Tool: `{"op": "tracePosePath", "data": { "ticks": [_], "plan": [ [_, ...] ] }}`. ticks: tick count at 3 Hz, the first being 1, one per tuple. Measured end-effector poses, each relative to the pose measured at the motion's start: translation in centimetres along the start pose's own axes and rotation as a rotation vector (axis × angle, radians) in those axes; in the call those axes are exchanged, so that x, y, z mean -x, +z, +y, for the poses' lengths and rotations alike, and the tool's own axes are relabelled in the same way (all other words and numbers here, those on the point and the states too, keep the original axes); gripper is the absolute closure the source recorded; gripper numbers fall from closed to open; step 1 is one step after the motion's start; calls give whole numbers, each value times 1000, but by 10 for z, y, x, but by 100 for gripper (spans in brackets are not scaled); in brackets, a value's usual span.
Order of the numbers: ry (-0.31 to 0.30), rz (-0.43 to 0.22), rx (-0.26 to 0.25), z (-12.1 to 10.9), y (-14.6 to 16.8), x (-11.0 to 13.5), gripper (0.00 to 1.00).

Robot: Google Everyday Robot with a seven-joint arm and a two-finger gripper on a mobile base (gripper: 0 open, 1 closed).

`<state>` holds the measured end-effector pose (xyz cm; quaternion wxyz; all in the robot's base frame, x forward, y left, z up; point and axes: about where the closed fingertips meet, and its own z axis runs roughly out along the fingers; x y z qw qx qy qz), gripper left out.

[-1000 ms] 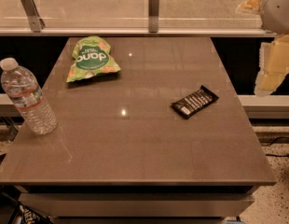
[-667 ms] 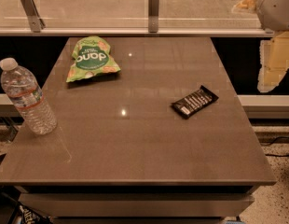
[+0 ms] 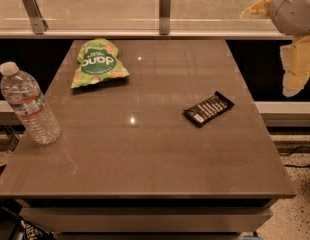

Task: Move rxbar chocolate near green rice chip bag

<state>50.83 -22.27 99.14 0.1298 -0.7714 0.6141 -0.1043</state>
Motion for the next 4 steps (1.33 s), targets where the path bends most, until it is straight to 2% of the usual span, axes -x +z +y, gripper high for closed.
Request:
{"op": "tracePosePath", "data": {
  "ticks": [2,4],
  "plan": [
    [-96,-52,38,-10,37,4,0],
    [-162,-108,130,-19,83,23,0]
  ]
}}
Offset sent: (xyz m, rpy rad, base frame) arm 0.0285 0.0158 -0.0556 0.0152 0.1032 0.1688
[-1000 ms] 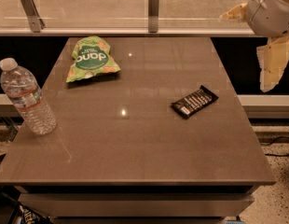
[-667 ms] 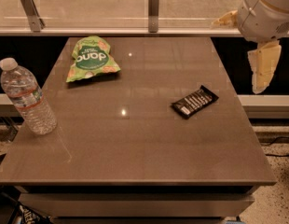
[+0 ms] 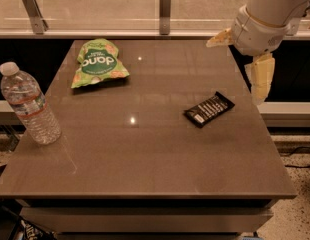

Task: Move rxbar chocolate near green rice chip bag

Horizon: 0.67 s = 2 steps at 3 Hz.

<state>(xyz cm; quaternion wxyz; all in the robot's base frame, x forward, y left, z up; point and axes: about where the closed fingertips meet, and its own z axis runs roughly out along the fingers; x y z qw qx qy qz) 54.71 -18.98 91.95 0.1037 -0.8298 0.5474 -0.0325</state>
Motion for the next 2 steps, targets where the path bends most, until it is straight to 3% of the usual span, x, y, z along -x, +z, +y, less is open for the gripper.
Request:
{"op": "tracePosePath", "data": {
  "ticks": [1,2],
  "plan": [
    [-57,-22,83,5,36,10,0],
    [-57,-22,83,5,36,10,0]
  ]
}}
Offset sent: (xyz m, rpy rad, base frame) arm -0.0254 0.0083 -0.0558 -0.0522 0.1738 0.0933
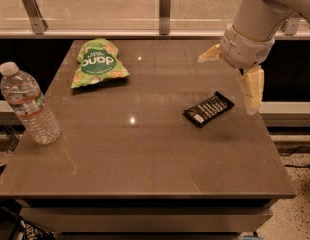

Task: Move rxbar chocolate near green rice chip bag

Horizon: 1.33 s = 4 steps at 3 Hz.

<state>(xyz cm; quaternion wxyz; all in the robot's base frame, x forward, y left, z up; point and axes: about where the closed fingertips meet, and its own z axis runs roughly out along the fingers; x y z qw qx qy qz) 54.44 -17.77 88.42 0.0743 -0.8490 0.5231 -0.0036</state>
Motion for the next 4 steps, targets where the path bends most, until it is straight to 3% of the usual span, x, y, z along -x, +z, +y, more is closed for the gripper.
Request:
{"op": "tracePosePath", "data": {
  "ticks": [2,4],
  "plan": [
    [4,-11,14,-13,21,0,0],
    [0,-62,44,-15,62,5,0]
  ]
}}
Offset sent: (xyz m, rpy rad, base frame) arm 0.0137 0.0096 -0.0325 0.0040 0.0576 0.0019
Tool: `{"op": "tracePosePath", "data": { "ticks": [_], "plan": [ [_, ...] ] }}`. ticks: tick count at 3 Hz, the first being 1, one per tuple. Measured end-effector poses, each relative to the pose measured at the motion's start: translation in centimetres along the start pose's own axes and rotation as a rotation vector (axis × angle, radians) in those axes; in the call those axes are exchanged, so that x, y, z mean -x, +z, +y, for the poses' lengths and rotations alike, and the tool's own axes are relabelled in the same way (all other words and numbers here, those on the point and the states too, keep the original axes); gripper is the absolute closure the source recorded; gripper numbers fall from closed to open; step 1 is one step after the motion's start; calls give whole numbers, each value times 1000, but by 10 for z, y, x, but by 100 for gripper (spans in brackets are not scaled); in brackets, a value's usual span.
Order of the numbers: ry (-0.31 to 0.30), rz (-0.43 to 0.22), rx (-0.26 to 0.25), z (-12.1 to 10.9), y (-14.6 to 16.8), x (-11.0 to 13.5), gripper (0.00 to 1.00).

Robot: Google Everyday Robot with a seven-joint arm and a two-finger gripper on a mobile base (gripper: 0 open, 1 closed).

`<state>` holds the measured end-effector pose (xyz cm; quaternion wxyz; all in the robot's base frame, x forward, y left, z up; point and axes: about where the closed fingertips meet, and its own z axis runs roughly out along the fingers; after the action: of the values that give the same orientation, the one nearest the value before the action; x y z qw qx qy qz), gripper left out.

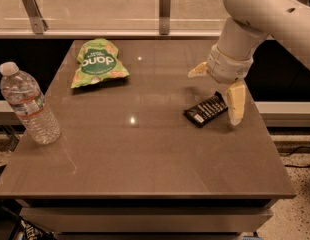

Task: Move rxbar chocolate near green rice chip bag

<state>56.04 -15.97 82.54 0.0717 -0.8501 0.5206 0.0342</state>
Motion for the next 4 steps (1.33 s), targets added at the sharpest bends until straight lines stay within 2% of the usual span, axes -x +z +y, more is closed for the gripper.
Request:
{"op": "tracePosePath", "data": {
  "ticks": [1,2,4],
  "plan": [
    [0,-20,11,5,13,3,0],
    [0,-29,20,10,20,5,18],
    [-1,-29,18,9,15,6,64]
  ]
}}
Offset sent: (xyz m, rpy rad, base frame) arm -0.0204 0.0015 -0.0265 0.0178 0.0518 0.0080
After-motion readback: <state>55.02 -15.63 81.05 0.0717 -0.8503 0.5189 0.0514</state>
